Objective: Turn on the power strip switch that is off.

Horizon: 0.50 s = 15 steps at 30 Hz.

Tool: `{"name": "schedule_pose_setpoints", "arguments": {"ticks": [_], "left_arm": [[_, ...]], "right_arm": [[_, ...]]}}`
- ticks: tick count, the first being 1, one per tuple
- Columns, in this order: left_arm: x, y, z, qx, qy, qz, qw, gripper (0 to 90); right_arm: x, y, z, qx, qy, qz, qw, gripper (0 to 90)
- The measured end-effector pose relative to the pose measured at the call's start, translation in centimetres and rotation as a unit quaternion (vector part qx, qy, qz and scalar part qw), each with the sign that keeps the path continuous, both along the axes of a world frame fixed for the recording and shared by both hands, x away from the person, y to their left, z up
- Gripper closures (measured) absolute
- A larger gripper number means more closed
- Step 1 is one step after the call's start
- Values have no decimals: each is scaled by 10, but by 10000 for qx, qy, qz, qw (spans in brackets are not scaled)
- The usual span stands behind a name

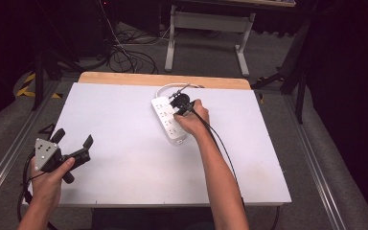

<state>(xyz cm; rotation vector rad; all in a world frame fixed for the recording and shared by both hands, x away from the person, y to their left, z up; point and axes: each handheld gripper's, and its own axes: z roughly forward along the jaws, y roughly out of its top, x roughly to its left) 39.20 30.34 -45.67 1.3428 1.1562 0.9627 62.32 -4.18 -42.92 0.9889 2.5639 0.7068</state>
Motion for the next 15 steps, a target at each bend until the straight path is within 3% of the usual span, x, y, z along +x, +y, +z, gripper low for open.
{"name": "schedule_pose_setpoints", "arguments": {"ticks": [6, 15], "left_arm": [[1, 0, -1, -93, 24, -17, 10000, 59], [0, 3, 0, -131, 8, 40, 9999, 59]], "right_arm": [[1, 4, -3, 17, 42, 21, 10000, 900], [1, 6, -6, 45, 106, -198, 9997, 900]]}}
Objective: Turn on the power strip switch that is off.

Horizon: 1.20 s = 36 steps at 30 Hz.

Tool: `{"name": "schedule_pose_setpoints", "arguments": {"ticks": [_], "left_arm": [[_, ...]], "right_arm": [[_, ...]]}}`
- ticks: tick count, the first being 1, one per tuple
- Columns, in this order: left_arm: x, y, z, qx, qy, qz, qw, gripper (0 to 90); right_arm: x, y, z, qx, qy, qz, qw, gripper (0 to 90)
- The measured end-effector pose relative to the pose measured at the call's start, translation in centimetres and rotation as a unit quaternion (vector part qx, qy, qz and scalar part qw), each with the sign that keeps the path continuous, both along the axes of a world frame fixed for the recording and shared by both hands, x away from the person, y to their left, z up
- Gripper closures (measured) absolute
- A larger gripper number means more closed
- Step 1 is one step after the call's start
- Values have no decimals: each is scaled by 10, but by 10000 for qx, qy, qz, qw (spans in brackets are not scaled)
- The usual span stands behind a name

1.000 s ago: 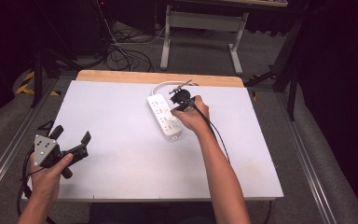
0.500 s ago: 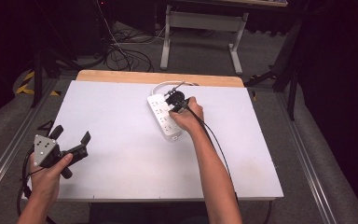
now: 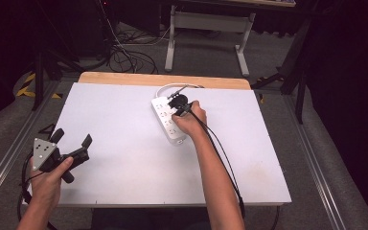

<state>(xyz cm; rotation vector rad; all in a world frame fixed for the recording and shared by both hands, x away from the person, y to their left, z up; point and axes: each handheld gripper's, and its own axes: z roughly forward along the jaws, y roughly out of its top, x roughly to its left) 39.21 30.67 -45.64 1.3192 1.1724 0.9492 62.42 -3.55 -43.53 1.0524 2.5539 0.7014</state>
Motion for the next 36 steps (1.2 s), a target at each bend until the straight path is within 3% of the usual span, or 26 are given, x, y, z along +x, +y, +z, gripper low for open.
{"name": "schedule_pose_setpoints", "arguments": {"ticks": [9, 14, 18, 22, 27, 36], "left_arm": [[-3, 4, 0, -26, 5, 66, 10000, 59], [-4, 5, 0, -27, -1, 104, 9999, 59], [-3, 4, -1, -34, 14, 82, 10000, 59], [-3, 4, -1, -47, 11, 77, 10000, 59], [-3, 4, 0, -55, 16, 72, 10000, 60], [-4, 3, -1, -13, 25, 58, 10000, 60]], "right_arm": [[-2, 0, 0, -155, 23, -223, 9996, 900], [-4, 3, -2, -168, -14, -250, 9995, 900], [-5, 8, -2, -340, -182, -232, 9990, 900], [-5, 9, -2, -358, -183, -277, 9988, 900], [-7, 14, -2, -548, -294, -271, 9977, 900], [-8, 15, -2, -581, -305, -260, 9975, 900]]}}
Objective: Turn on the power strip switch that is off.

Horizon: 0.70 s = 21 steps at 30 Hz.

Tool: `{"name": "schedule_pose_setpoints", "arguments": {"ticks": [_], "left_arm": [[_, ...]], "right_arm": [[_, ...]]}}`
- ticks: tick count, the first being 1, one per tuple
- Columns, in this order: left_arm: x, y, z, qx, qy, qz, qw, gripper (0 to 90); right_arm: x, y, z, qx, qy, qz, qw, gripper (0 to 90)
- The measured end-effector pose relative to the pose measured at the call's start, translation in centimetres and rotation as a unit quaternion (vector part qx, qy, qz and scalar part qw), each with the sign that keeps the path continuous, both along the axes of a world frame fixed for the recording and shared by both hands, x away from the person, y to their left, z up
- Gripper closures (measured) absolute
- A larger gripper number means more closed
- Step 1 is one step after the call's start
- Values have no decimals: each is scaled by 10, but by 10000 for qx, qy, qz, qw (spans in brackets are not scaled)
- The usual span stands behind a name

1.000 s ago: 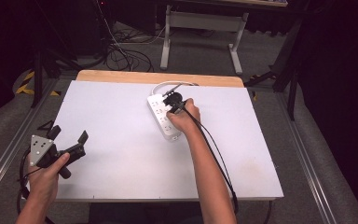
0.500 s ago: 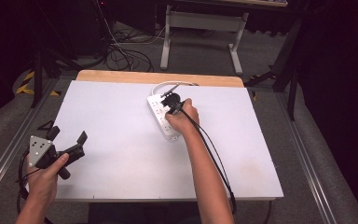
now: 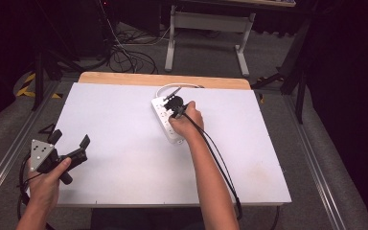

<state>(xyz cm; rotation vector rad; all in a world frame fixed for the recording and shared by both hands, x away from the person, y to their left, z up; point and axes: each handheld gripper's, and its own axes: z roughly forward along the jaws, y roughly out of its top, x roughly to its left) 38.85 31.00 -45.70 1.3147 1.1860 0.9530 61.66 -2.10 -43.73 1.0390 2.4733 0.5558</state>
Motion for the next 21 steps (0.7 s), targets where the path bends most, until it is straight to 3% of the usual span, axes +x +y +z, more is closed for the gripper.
{"name": "schedule_pose_setpoints", "arguments": {"ticks": [21], "left_arm": [[-5, 4, -1, 13, 33, 87, 10000, 61]], "right_arm": [[0, 0, 0, 25, 4, -48, 10000, 900]]}}
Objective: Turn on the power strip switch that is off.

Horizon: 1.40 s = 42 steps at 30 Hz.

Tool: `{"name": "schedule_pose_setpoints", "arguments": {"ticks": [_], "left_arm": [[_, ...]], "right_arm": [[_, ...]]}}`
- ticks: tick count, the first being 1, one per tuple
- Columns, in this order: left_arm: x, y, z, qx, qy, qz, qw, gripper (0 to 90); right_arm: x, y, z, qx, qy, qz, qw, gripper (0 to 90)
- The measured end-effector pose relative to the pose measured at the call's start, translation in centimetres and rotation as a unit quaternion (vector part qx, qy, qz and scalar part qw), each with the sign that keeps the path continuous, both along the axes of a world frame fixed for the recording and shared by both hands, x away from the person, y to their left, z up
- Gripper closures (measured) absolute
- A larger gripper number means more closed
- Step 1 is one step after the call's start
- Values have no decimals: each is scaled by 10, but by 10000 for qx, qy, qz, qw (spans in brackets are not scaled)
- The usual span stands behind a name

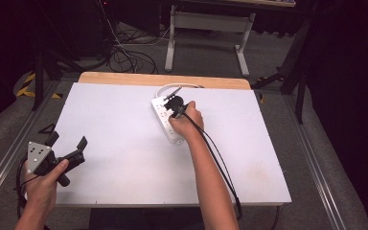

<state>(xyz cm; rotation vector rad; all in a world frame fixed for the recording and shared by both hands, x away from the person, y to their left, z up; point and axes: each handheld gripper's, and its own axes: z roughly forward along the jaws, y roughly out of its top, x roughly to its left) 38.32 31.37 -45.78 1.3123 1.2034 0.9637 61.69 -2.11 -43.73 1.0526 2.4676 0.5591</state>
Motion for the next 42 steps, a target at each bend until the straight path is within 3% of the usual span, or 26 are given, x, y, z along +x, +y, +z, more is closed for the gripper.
{"name": "schedule_pose_setpoints", "arguments": {"ticks": [10, 20, 25, 32, 42], "left_arm": [[0, 1, 0, -3, -2, 5, 10000, 67], [2, 0, -1, -37, 1, -20, 10000, 65], [3, 1, -1, -63, 5, 2, 10000, 65], [3, 0, -1, -29, 5, 0, 10000, 64], [1, 4, -1, -70, 18, 82, 9999, 65]], "right_arm": [[0, -1, 0, 52, 28, -45, 10000, 900], [2, -1, 3, -46, 0, -17, 10000, 900], [-1, -12, 15, 310, -131, 34, 9994, 900], [-7, -33, 32, 508, -335, -8, 9981, 900], [-22, -76, 46, 1052, -731, 1, 9918, 900]]}}
